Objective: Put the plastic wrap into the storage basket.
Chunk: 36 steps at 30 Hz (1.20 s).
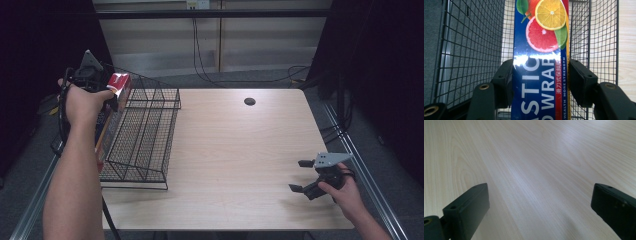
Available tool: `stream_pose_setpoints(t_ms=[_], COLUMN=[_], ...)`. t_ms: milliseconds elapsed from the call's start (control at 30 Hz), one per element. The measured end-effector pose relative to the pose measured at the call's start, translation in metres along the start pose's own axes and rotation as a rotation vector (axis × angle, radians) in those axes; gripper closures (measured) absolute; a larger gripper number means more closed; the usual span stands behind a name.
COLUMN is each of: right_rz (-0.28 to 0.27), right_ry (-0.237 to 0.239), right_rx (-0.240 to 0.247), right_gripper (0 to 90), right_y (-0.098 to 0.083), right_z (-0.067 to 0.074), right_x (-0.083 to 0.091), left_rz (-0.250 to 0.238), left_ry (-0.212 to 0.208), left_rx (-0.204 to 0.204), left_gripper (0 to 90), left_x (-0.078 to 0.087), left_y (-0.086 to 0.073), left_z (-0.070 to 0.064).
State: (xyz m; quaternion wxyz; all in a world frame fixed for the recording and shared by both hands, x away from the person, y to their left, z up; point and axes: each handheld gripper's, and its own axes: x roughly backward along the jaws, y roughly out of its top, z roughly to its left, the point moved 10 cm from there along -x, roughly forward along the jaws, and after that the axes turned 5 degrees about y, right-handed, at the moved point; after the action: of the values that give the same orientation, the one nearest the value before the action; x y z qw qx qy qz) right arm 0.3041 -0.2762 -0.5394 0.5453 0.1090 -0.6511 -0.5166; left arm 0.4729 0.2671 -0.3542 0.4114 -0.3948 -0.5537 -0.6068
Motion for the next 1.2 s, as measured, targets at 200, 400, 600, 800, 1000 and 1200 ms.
stream_pose_setpoints(t_ms=[200,400,600,800,1000,1200], right_rz=[-0.002,-0.002,-0.003,-0.001,-0.001,-0.001], right_ry=[-0.003,-0.001,-0.001,-0.003,-0.004,0.001], right_rx=[0.000,0.001,0.001,0.004,0.004,0.004], right_gripper=[1.5,1.5,1.5,1.5,1.5,1.5], right_y=[0.000,0.000,0.000,0.001,0.001,0.001], right_z=[0.000,0.000,0.000,0.000,0.000,0.001], right_x=[0.000,0.000,0.000,0.000,0.000,-0.001], left_rz=[0.001,0.007,0.013,0.016,0.018,0.030], left_ry=[0.000,0.000,-0.002,0.000,-0.001,-0.011], left_rx=[0.004,-0.003,0.013,0.026,0.029,0.054], left_gripper=[42.8,42.6,42.4,42.1,41.8,41.6], left_x=[-0.003,-0.007,-0.011,-0.016,-0.020,-0.025], left_y=[-0.001,-0.003,-0.004,-0.005,-0.007,-0.009], left_z=[-0.002,-0.002,-0.002,-0.001,0.002,0.002])
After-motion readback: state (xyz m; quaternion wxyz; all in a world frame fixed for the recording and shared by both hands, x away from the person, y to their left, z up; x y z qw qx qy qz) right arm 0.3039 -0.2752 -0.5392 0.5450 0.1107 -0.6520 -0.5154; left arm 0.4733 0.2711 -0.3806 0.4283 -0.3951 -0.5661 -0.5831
